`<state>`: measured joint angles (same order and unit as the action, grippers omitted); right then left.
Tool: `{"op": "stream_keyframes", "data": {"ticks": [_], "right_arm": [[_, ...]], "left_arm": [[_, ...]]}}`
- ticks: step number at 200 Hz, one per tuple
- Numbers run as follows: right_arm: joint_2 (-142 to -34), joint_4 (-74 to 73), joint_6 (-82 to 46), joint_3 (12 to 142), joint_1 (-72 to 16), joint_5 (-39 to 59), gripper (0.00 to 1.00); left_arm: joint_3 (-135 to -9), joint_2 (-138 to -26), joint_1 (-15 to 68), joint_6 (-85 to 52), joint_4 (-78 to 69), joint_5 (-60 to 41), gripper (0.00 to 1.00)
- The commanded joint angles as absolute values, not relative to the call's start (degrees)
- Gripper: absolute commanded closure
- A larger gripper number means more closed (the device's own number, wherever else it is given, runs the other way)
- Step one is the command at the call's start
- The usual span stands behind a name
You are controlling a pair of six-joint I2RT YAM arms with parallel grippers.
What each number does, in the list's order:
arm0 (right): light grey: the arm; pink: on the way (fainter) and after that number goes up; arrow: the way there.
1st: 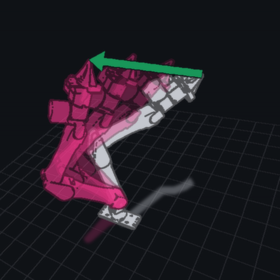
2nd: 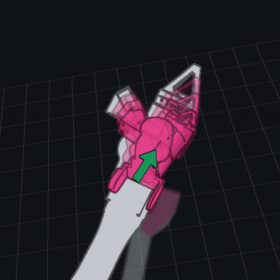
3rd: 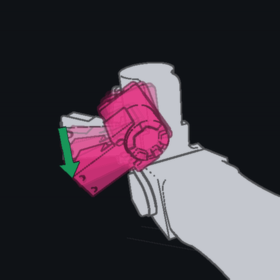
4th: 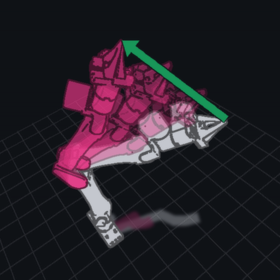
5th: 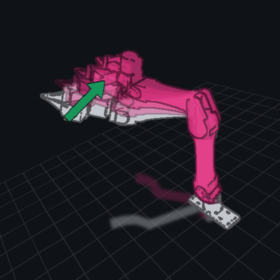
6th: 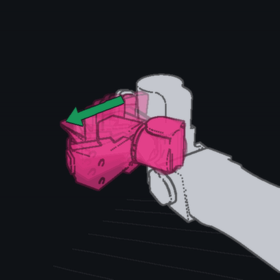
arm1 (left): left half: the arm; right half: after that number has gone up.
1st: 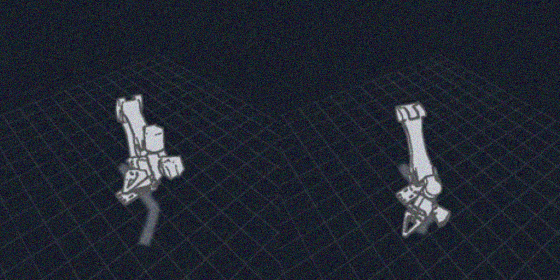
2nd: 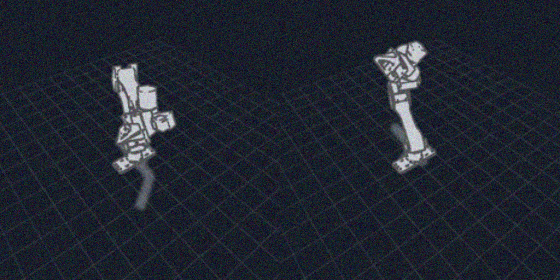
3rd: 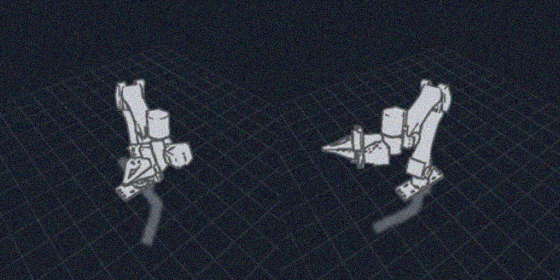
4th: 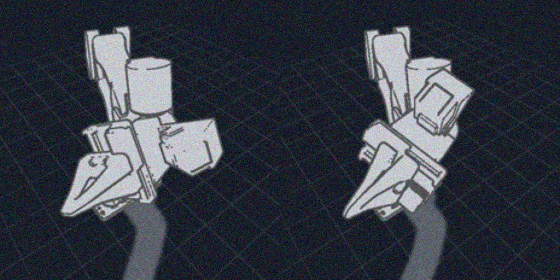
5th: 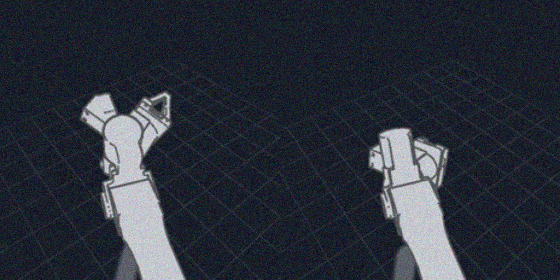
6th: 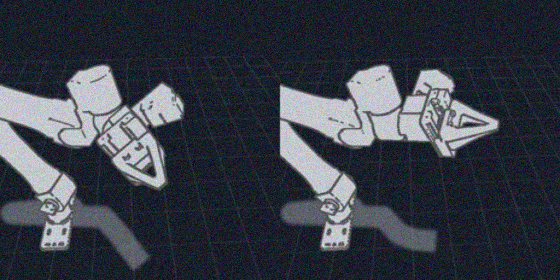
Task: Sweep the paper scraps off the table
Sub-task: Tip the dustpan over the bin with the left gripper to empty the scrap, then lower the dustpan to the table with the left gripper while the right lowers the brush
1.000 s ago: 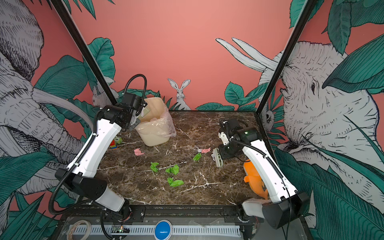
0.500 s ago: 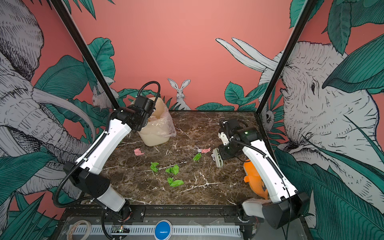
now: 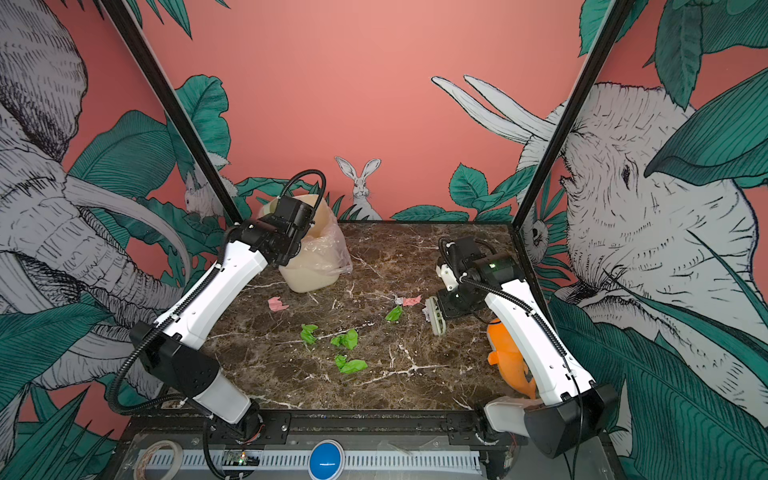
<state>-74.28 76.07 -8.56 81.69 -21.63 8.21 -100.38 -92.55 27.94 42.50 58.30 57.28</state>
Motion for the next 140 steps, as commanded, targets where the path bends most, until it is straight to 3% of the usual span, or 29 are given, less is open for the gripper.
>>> {"op": "stream_keyframes", "data": {"ticks": [1,65,140], "right_arm": [[-73.75,76.31,-8.78,81.33,-21.52,8.53,1.00],[-72.54,75.95,-9.58,79.90,-21.49,8.44,1.00],[-74.28,76.58,-8.41,82.44,-21.49,7.07,1.00]], "left_arm": [[-103.59,-89.47,28.34,38.32,59.43,55.20,1.00],[-111.76,-87.87,30.68,26.61,61.99,44.78,1.00],[-109.97,-82.71,38.96,16.72,61.71,32.62,0.99]]}}
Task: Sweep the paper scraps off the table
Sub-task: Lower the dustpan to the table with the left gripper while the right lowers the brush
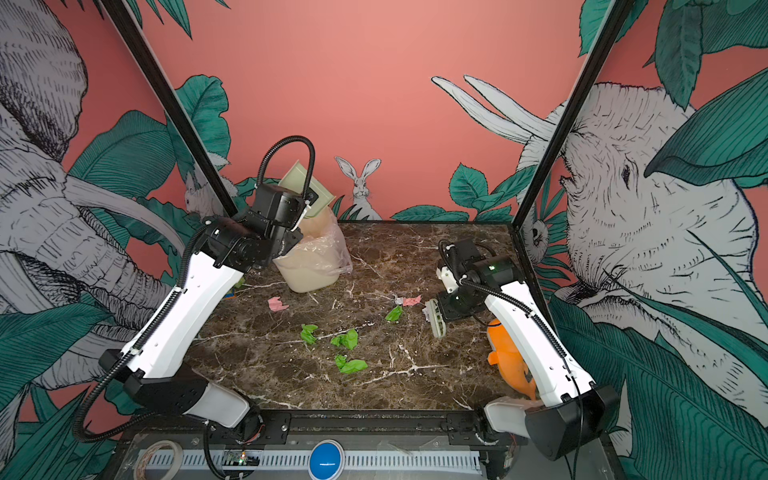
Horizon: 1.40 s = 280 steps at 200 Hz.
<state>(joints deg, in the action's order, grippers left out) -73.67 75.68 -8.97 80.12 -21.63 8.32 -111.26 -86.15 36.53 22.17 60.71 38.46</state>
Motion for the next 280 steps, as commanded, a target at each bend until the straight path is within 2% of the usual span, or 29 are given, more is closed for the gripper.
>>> {"op": "stream_keyframes", "data": {"ticks": [1,58,138,204,280], "right_arm": [[-74.32,76.61,-8.34,82.53,-21.47,7.01,1.00],[-77.53,78.59,-4.39,85.98,-21.46,2.09,1.00],[-87.08,78.76,-0.47,90.21,-20.79,-10.93,1.00],[-96.45,76.21,5.60,94.52,-18.40,-23.37,1.00],[-101.55,71.32,9.14,90.78,-17.49,-21.95,1.00]], "left_arm": [[-109.74,-82.57,39.08,16.58,61.75,32.48,0.99],[-94.53,-76.88,46.12,9.34,61.75,23.59,0.99],[-67.25,-74.03,56.99,-2.34,46.83,7.47,0.99],[-61.17,-78.38,61.56,-2.71,38.68,-0.29,0.99],[-58.46,-83.55,63.17,-0.72,36.87,-5.63,0.99]]}}
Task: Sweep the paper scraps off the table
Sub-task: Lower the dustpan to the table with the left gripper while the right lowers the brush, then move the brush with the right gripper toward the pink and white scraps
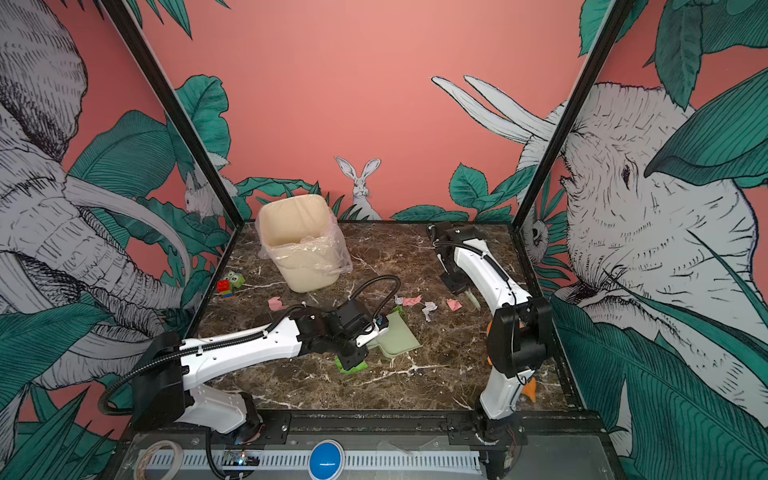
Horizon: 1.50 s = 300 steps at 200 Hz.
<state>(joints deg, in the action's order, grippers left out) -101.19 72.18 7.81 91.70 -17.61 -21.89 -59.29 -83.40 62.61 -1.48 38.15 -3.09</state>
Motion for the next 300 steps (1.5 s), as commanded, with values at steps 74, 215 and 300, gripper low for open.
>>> {"op": "stream_keyframes", "data": {"ticks": [74,215,300], "right_arm": [[-99.23,73.70,7.03,87.42,-21.89,-17.45,1.00],[-94.50,77.48,4.44,86.83,-26.05,-19.81,1.00],[-98.52,74.26,6.37,86.84,-25.84,-18.61,1.00]], "left_arm": [[-57.04,-85.45,64.16,-0.08,35.82,-6.77,0.99],[-51.20,-83.23,65.75,0.34,30.54,-1.01,0.99],[-44.17,-77.61,66.85,0.03,23.73,0.55,0.99]]}}
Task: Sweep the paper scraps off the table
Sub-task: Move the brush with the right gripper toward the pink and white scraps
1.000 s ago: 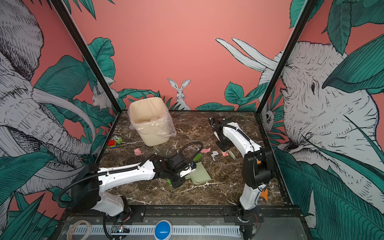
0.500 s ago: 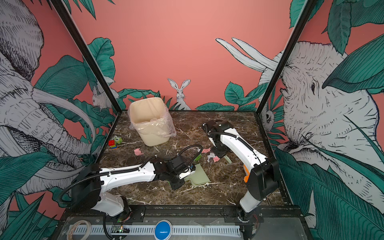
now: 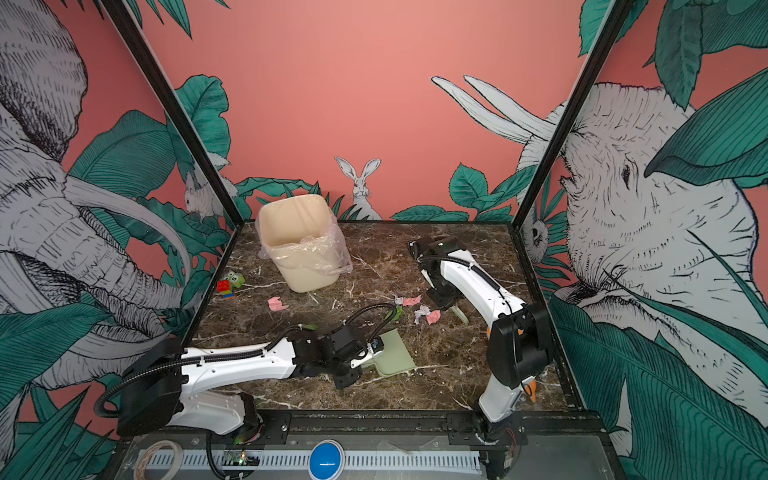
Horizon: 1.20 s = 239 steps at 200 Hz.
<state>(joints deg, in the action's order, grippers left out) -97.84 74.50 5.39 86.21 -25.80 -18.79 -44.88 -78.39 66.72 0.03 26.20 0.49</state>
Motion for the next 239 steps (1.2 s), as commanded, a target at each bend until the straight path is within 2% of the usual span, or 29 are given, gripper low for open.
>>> {"op": "stream_keyframes", "data": {"ticks": [1,85,150,196,239], "right_arm": [[-98.57,74.22,6.39,86.84,-25.84,-18.58,1.00],[-98.50,73.12,7.73,85.26,-26.78,-15.70,1.00],[-96.81,74.72,6.80,83.51,-32.43,-11.53,1.00],[-93.53,74.66,6.41,83.10,-32.90,-15.12,1.00],[-97.04,73.51,8.29,86.25,-32.69,-16.39,1.00]], "left_arm": [[-44.19,-77.70,66.87,0.06,23.73,0.49,0.99],[-47.45,-83.08,66.84,-0.47,25.22,-0.65,0.99],[-50.42,-85.31,66.88,-0.83,28.09,1.90,1.00],[-52.03,-86.31,66.88,-2.13,29.81,3.24,1.00],[-52.90,-87.01,66.88,-3.50,30.92,4.24,1.00]]}}
